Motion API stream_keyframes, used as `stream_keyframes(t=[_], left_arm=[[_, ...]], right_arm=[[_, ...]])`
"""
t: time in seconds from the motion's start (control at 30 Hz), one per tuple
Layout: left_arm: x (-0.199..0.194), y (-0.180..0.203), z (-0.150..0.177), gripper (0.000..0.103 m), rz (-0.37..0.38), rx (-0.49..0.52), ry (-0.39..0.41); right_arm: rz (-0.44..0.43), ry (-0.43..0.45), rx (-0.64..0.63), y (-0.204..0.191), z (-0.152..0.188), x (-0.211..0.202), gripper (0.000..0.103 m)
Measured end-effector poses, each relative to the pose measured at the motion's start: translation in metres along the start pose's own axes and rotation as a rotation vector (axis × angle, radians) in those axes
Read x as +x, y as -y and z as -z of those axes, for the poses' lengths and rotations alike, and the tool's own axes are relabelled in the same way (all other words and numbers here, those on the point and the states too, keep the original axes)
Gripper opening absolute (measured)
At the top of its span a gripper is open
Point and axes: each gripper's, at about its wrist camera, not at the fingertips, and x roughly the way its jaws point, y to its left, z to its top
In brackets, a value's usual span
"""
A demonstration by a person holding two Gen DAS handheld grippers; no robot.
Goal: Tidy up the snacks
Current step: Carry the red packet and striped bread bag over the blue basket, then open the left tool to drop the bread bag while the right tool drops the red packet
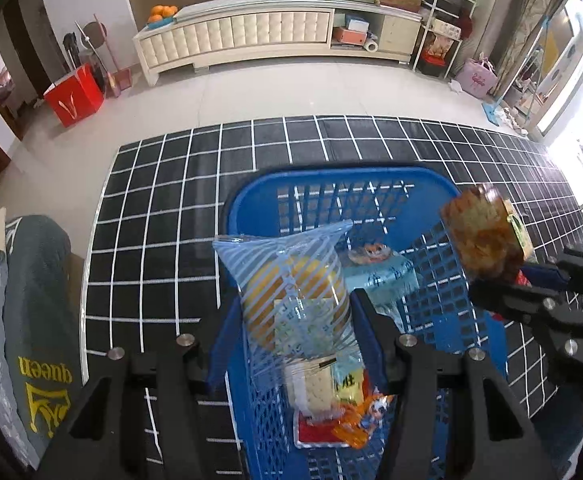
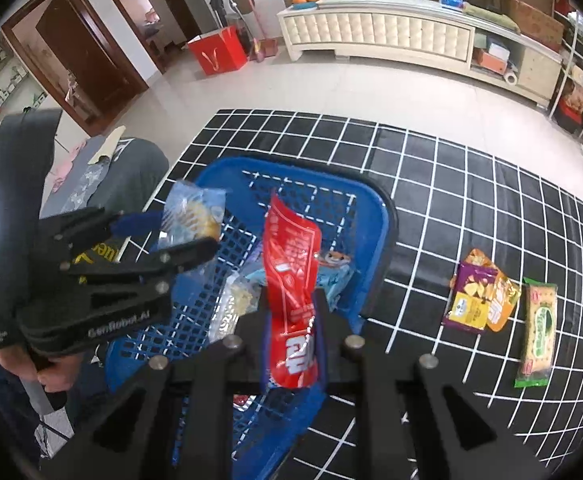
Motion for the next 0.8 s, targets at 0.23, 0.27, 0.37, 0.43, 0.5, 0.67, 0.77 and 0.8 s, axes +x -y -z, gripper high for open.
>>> stream_keyframes(t=[0.23,0.27,0.37,0.43,0.5,0.67,0.77,0.8], left_arm=[[0.002,0.003,-0.012,0.061,-0.003,0.001,-0.008],[0.001,0.004,-0.011,0.062,-0.007,0.005,-0.004],[-0.008,0.006,-0.008,0.068,-0.035,0.029,0.019],[-0.013,0.003,-0.005,0.068,-0.033,0.025,0.028],[-0.019,-0.001,-0.002,0.068,-0.026,0.017,0.035],[-0.031,-0.012,0.008,0.068,-0.032,0.005,0.054],[-0.038,-0.021,0.017,0.068,-0.027,-0.005,0.063],[-0.040,-0.026,0.021,0.068,-0.025,-0.010,0.064]], right_arm=[[0.003,0.010,-0.013,-0.005,-0.001,-0.006,0.021],[0.001,0.011,-0.013,-0.006,-0.001,-0.007,0.021],[-0.002,0.013,-0.022,-0.011,-0.001,-0.009,0.021],[-0.003,0.015,-0.026,-0.014,-0.001,-0.010,0.021],[-0.006,0.014,-0.030,-0.019,-0.001,-0.010,0.021],[-0.010,-0.001,-0.060,-0.036,-0.002,-0.003,0.021],[-0.012,-0.020,-0.072,-0.048,-0.002,0.007,0.021],[-0.013,-0.029,-0.075,-0.051,-0.001,0.011,0.021]])
